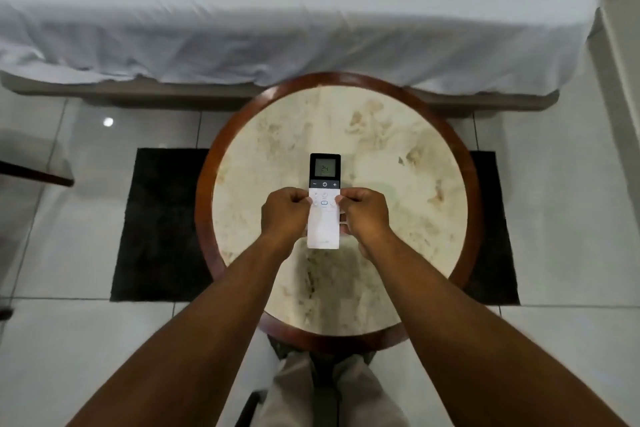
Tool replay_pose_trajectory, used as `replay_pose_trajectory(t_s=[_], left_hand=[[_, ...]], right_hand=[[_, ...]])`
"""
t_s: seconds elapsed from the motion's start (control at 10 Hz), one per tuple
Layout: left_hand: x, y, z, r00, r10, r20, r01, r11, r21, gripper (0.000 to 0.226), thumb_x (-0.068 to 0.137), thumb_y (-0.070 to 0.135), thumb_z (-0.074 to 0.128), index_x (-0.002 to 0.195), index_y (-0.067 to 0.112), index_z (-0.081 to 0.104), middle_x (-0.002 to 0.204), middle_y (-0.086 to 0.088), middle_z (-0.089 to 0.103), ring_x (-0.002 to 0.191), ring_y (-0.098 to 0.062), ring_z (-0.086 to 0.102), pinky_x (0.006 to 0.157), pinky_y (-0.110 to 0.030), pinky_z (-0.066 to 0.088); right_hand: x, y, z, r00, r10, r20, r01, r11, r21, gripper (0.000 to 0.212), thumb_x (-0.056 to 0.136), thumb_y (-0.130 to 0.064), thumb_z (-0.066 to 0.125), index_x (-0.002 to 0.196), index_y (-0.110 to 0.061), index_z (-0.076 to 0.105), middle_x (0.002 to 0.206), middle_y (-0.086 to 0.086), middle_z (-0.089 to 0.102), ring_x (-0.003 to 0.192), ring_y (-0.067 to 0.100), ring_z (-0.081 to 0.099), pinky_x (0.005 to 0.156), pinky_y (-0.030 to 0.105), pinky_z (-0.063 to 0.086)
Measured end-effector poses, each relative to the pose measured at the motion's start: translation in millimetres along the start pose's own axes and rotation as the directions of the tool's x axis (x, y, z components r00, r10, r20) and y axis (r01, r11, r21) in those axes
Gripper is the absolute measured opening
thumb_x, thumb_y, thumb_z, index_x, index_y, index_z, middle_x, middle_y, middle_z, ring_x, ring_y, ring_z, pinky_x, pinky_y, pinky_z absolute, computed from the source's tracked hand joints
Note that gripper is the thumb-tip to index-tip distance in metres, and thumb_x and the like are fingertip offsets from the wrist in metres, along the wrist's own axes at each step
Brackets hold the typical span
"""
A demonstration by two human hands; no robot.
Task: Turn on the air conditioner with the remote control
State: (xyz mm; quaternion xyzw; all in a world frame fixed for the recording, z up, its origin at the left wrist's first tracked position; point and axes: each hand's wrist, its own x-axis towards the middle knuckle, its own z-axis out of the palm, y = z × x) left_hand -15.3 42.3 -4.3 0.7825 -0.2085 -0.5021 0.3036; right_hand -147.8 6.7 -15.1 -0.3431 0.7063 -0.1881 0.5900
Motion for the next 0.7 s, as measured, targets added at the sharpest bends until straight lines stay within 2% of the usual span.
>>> replay_pose_trajectory(t_s=[0.1,0.2,0.3,0.5,0.6,0.7], left_hand=[[22.4,-28.9,11.2,1.000,-0.017,-0.009,0.017,0.999,0.030,0.025,0.087,0.011,0.061,0.071,0.028,0.069,0.090,-0.002,0.074,0.085,-0.028,0.072,0.076,-0.049,0.062],[36.7,-48.1,17.6,1.000,-0.022,-0.016,0.023,0.998,0.050,0.026,0.085,0.011,0.061,0.070,0.029,0.069,0.088,0.002,0.073,0.086,-0.025,0.071,0.080,-0.050,0.060],[46.9,-65.0,22.9,1.000,-0.020,-0.003,0.020,0.996,0.085,0.019,0.086,0.012,0.060,0.080,0.024,0.073,0.095,-0.003,0.075,0.089,-0.026,0.070,0.083,-0.049,0.059],[53.0,-67.6,24.1,1.000,0.019,-0.002,-0.018,0.995,0.096,0.019,0.085,0.011,0.060,0.078,0.023,0.072,0.090,-0.004,0.075,0.086,-0.028,0.070,0.081,-0.050,0.059],[44.8,-66.0,19.9,0.993,0.107,0.045,-0.115,0.961,0.252,0.019,0.088,0.013,0.058,0.092,0.021,0.075,0.097,-0.002,0.075,0.093,-0.026,0.068,0.087,-0.043,0.056],[44.7,-59.0,6.1,0.980,0.189,0.059,-0.196,0.891,0.408,0.016,0.092,0.021,0.057,0.100,0.019,0.071,0.110,-0.011,0.072,0.104,-0.031,0.065,0.090,-0.039,0.050]], right_hand=[[22.9,28.0,11.8,1.000,0.009,-0.023,-0.011,0.998,-0.068,0.018,0.092,-0.007,0.063,0.103,-0.011,0.076,0.108,0.012,0.078,0.095,0.032,0.073,0.088,0.047,0.060],[36.2,46.8,20.0,0.999,0.008,-0.037,-0.012,0.995,-0.094,0.020,0.091,-0.007,0.062,0.103,-0.012,0.077,0.108,0.009,0.078,0.097,0.028,0.073,0.091,0.046,0.058],[45.6,61.3,28.2,0.998,-0.028,-0.056,0.018,0.985,-0.170,0.021,0.091,-0.008,0.062,0.106,-0.011,0.077,0.110,0.008,0.078,0.098,0.027,0.072,0.093,0.044,0.057],[48.1,60.4,31.6,0.991,-0.080,-0.104,0.054,0.971,-0.232,0.022,0.092,-0.011,0.061,0.108,-0.011,0.077,0.114,0.006,0.076,0.101,0.026,0.069,0.094,0.042,0.055],[38.7,60.9,26.5,0.989,-0.136,-0.065,0.109,0.945,-0.310,0.022,0.094,-0.013,0.060,0.108,-0.009,0.076,0.111,0.005,0.075,0.098,0.024,0.068,0.089,0.035,0.053],[35.7,52.6,16.4,0.978,-0.202,-0.052,0.165,0.902,-0.399,0.021,0.094,-0.016,0.059,0.105,-0.007,0.075,0.103,0.006,0.073,0.091,0.022,0.065,0.080,0.030,0.048]])
